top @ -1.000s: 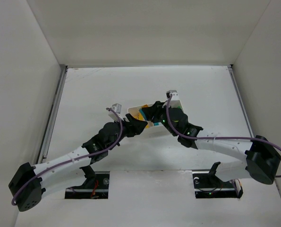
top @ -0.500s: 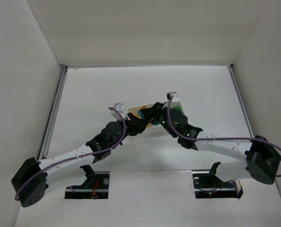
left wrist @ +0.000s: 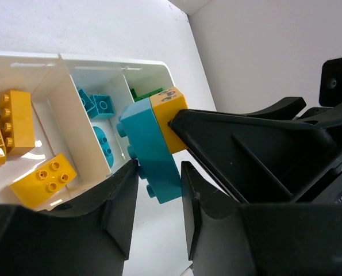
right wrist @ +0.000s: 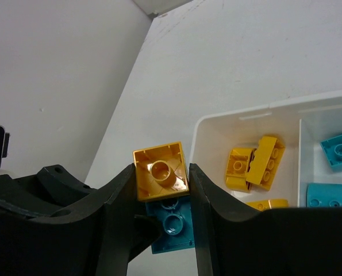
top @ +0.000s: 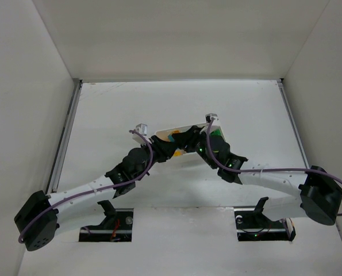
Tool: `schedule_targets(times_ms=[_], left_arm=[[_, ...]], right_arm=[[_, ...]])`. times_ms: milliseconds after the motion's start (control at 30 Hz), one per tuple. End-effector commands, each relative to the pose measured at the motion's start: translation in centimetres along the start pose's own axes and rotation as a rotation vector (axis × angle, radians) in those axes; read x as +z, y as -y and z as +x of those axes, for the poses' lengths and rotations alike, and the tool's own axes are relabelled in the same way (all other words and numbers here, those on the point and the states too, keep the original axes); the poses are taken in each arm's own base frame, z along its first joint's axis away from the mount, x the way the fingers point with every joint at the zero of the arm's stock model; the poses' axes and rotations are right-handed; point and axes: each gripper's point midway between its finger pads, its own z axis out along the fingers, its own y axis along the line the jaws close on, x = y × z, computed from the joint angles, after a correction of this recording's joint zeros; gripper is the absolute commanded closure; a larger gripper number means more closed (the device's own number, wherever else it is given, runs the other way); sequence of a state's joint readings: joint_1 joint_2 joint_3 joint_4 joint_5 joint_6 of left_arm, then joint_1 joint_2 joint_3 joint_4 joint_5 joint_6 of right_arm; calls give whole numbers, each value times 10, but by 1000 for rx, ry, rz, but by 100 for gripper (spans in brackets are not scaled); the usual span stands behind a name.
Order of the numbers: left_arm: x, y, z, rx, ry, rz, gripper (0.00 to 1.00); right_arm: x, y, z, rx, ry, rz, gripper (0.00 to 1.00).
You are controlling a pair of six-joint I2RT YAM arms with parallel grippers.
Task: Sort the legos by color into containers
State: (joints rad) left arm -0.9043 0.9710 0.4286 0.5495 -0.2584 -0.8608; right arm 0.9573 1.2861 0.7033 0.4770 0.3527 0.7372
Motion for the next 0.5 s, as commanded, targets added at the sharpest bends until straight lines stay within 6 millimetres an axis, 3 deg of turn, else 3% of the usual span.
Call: schedule_targets(times_ms=[0,133,333,467], left_arm=[[2,19,-13,-10,58,62,74],[1,18,-12,-3,52,61,84],[-6,4,-7,39,42,41,89],[-13,-7,-25,46,75,16,90]], right_arm=[[-5,-25,-12,64,29,-89,76],[-7,-30,-15,71,28,-108,77],[-22,-34,-38,92,60,-147,77],[-28,-26,-54,87,70,-151,76]])
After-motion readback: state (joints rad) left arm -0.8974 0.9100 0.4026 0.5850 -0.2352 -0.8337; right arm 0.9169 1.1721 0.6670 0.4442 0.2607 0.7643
